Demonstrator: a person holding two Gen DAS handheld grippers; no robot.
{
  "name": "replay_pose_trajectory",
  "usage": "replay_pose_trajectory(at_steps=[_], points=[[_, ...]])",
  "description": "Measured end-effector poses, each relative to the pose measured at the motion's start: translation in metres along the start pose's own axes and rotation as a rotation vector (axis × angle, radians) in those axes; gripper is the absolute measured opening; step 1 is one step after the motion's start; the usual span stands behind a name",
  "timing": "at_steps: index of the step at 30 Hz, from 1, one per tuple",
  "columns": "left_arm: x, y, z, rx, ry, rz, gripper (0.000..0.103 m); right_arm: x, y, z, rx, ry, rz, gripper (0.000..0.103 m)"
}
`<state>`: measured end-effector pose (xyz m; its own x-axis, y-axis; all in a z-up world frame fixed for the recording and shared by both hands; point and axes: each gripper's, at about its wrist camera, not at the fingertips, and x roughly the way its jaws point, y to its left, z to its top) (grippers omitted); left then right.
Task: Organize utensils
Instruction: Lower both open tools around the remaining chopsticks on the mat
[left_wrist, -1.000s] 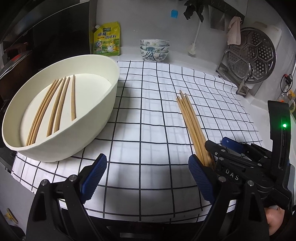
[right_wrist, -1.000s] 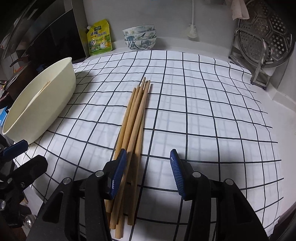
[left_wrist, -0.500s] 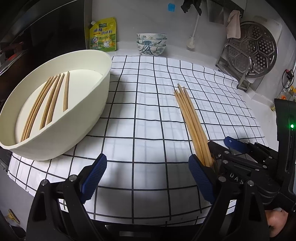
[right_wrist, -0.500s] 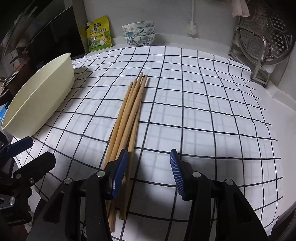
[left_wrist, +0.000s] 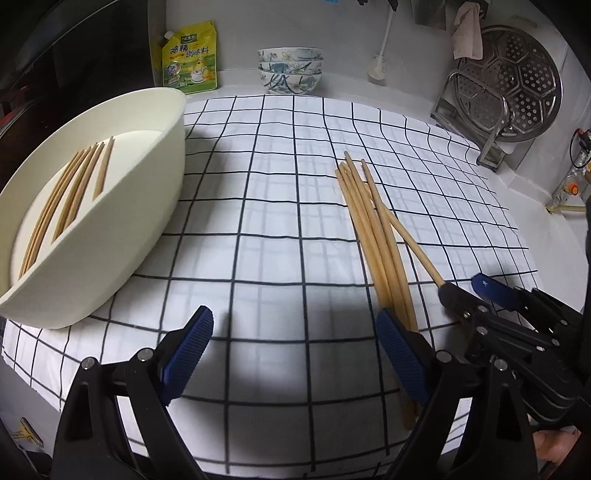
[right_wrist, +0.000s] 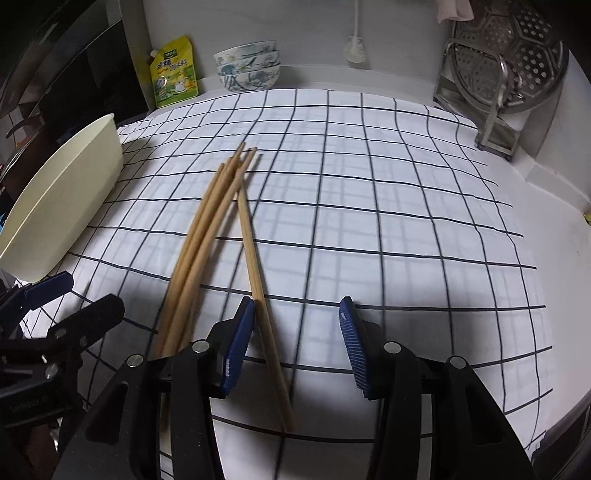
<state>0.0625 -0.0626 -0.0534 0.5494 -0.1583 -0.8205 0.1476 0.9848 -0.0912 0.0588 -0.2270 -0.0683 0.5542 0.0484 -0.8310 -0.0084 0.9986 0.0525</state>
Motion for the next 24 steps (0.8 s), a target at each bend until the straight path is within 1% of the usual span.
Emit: replay_pose_trajectory(at_steps=[4,8,11,16,19,20,21,24], points=[[0.011,-0.009,0.004,0.010,0.011,0.003,0.088,-0.001,-0.011,-0.002,0.005,0.002,-0.012,0.046],[0.017,-0.015,0.006,0.016,0.020,0.006,0.088,-0.003,-0.016,-0.001,0.007,-0.005,0.006,0.046],[0.021,-0.020,0.006,0.031,0.030,0.022,0.088,-0.002,-0.016,0.001,-0.004,-0.010,0.012,0.046],[0.018,-0.021,0.001,0.051,0.010,0.043,0.089,0.001,-0.010,0.004,-0.024,-0.009,0.027,0.046],[0.017,-0.016,-0.001,0.038,0.011,0.055,0.089,0.002,-0.009,0.005,-0.031,-0.008,0.035,0.046],[0.018,-0.015,-0.002,0.037,0.018,0.061,0.087,0.003,-0.009,0.005,-0.031,-0.010,0.036,0.046],[0.019,-0.015,-0.003,0.040,0.029,0.067,0.087,0.003,-0.009,0.005,-0.032,-0.012,0.037,0.046],[0.019,-0.016,-0.005,0.045,0.025,0.080,0.087,0.003,-0.009,0.005,-0.033,-0.016,0.039,0.046]])
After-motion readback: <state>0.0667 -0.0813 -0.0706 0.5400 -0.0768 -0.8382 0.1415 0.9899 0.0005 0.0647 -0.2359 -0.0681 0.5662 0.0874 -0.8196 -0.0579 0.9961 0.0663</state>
